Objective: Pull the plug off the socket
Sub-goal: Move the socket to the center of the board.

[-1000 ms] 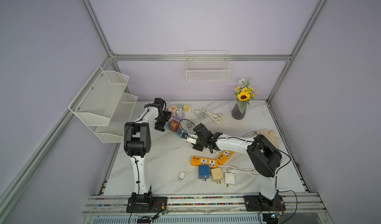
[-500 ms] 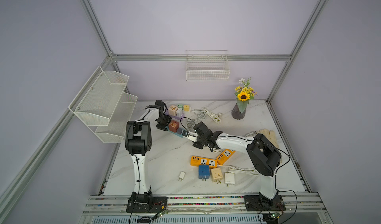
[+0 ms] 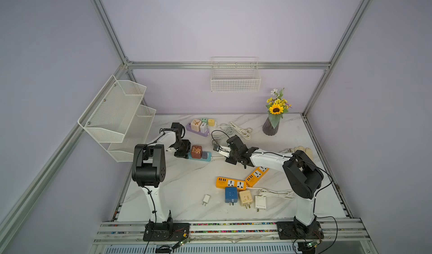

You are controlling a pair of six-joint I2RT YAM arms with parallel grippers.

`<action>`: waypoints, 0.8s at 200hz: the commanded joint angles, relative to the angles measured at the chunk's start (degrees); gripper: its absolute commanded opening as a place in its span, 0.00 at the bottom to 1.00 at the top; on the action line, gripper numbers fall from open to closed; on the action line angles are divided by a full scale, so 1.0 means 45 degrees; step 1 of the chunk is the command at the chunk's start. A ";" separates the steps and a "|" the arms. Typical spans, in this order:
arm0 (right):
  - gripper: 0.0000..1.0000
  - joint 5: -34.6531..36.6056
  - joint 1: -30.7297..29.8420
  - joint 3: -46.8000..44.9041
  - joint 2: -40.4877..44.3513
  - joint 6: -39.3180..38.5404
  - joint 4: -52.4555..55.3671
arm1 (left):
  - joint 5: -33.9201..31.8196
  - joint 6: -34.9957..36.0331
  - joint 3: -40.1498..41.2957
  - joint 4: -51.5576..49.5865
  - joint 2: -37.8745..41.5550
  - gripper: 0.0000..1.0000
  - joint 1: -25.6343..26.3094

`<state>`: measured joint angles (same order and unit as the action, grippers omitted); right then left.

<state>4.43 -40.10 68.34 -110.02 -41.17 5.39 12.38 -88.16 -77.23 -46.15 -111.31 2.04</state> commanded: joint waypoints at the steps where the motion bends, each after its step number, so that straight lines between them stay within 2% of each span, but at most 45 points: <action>1: 0.10 -0.0136 0.0535 -0.0603 0.0677 -0.0828 -0.0486 | 0.0516 -0.1567 0.1284 -0.0628 0.0319 0.51 0.0515; 44: 0.12 0.0278 0.1391 -0.0521 0.0382 -0.1197 -0.0719 | 0.0827 -0.3117 0.2967 -0.0517 0.1423 0.48 0.1342; 105: 0.20 0.1218 0.1617 -0.0029 -0.0448 -0.1432 -0.1197 | 0.1313 -0.4842 0.4448 0.0352 0.2160 0.48 0.2375; 135: 0.31 0.1277 0.1635 -0.0065 -0.0529 -0.1185 -0.1283 | 0.1203 -0.5357 0.5023 0.0641 0.2559 0.47 0.2551; 160: 0.43 0.0696 0.1616 0.0326 -0.0222 -0.0092 -0.0643 | 0.0932 -0.5858 0.5496 0.0962 0.2908 0.47 0.2500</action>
<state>8.32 -33.36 67.22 -111.90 -45.60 2.00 18.35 -111.63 -56.99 -38.20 -97.34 12.14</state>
